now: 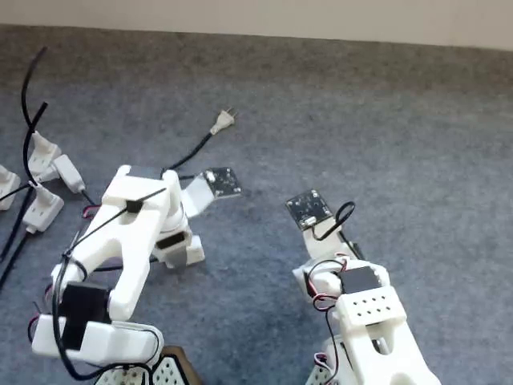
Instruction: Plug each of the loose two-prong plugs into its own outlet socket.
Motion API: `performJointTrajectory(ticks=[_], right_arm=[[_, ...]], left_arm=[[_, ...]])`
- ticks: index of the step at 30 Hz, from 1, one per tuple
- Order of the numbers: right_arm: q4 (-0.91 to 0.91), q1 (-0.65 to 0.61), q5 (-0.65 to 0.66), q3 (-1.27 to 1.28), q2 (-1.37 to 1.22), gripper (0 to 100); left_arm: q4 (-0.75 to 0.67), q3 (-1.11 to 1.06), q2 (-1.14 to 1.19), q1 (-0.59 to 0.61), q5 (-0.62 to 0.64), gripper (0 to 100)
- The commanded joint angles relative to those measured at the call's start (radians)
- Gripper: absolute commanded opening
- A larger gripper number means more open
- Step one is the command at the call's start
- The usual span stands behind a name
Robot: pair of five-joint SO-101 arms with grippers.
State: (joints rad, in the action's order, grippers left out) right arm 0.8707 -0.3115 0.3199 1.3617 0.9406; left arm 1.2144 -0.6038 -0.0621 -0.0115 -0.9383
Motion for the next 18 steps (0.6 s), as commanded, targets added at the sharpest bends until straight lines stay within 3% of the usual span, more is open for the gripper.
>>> performJointTrajectory(ticks=[1, 13, 18], right_arm=[[-0.012, -0.01, -0.003, -0.007, 0.007, 33.3], [-0.012, -0.01, -0.003, -0.007, 0.007, 33.3], [-0.012, -0.01, -0.003, -0.007, 0.007, 33.3]], left_arm=[[0.057, 0.145, 0.013, 0.025, -0.009, 18], [0.269, 0.503, 0.113, 0.128, -0.04, 19], [0.269, 0.513, 0.116, 0.125, -0.046, 27]])
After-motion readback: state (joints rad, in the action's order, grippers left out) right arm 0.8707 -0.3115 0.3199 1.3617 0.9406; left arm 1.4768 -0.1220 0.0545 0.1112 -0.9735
